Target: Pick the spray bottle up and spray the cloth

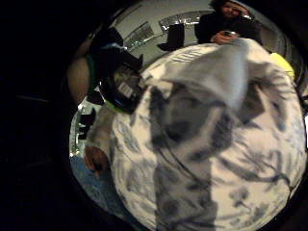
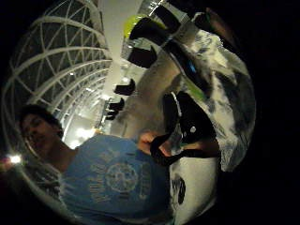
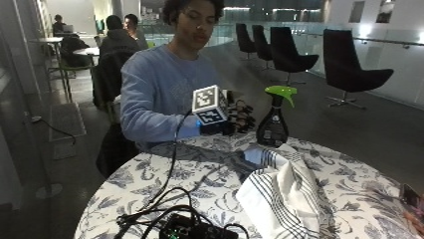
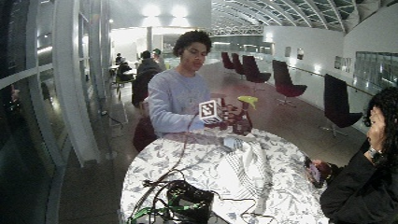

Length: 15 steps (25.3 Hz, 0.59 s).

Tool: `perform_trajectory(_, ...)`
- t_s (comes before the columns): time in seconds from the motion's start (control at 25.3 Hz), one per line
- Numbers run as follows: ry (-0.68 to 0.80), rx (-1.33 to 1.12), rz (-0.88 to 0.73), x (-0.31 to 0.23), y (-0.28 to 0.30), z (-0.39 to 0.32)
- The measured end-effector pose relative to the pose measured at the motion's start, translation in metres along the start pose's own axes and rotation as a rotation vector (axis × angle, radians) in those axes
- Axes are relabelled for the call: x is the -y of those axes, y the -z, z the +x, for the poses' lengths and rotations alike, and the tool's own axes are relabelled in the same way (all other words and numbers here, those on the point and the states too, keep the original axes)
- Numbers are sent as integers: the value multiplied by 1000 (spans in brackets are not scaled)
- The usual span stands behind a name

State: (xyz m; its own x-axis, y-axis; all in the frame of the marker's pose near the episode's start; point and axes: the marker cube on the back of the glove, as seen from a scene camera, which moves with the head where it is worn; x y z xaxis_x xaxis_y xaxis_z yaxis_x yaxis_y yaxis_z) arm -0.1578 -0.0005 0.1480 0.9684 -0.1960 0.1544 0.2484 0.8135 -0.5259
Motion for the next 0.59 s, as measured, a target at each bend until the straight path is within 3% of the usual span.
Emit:
perform_trajectory(0.2, -16, -251, 52, -70, 49, 36)
perform_trajectory(0.59, -143, -439, 34, -166, 100, 94)
